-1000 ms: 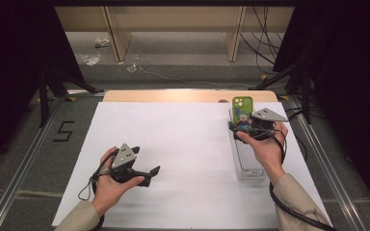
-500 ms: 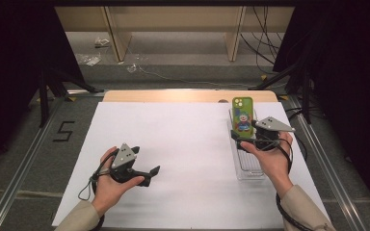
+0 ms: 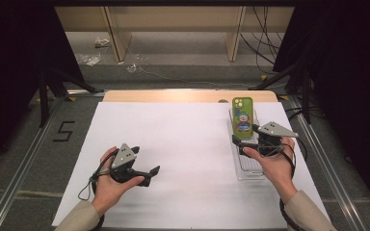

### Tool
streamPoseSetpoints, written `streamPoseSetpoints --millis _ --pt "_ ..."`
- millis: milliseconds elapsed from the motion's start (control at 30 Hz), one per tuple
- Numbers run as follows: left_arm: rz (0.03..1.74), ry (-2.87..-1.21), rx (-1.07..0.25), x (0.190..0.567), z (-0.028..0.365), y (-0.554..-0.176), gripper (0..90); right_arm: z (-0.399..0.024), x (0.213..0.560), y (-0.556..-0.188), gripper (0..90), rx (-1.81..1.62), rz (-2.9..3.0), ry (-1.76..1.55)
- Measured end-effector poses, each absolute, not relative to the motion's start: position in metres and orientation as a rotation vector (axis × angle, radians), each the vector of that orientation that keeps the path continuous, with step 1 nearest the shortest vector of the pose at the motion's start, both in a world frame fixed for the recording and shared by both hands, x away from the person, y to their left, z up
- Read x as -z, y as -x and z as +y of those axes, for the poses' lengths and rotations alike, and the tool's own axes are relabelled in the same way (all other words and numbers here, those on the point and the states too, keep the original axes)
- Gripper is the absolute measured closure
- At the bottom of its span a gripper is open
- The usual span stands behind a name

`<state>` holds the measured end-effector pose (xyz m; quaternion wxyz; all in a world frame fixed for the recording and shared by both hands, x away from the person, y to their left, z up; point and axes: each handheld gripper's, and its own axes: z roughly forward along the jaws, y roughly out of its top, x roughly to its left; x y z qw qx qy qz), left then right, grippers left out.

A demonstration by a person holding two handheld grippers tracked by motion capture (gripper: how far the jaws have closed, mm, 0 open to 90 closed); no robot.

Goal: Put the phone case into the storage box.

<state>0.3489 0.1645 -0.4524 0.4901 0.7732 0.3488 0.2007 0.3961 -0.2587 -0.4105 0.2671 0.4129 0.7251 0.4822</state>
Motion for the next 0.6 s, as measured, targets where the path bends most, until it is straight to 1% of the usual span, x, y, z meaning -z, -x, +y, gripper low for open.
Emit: streamPoseSetpoints --millis 600 --pt "0.850 -1.877 -0.490 0.452 0.165 -0.349 0.0 -0.265 0.417 -0.384 14.6 -1.308 1.982 -1.102"
